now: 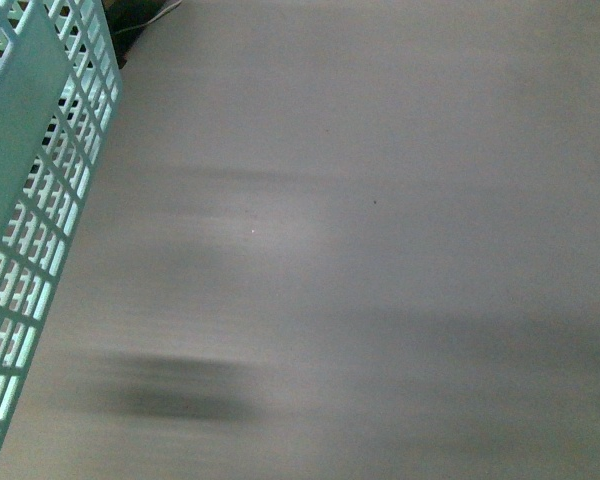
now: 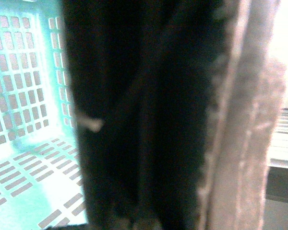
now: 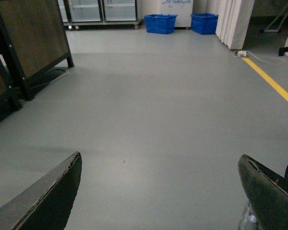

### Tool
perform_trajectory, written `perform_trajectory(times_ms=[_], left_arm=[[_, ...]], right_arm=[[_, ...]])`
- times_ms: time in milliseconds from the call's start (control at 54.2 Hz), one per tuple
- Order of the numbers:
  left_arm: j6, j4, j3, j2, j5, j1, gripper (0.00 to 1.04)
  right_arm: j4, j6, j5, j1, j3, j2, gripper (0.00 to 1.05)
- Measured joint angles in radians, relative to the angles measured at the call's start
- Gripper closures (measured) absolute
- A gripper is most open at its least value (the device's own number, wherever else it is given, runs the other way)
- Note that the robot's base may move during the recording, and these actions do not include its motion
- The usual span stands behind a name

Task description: Pick mango and avocado into basket

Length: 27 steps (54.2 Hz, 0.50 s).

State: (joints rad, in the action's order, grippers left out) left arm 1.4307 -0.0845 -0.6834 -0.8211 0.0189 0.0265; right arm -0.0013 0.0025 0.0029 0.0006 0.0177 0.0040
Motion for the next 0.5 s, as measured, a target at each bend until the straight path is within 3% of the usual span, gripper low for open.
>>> perform_trajectory(times_ms=[498], left_arm=[[0.000, 0.000, 0.000, 0.000, 0.000, 0.000, 0.91]], right_arm=[[0.000, 0.000, -0.001, 0.000, 0.000, 0.000, 0.09]])
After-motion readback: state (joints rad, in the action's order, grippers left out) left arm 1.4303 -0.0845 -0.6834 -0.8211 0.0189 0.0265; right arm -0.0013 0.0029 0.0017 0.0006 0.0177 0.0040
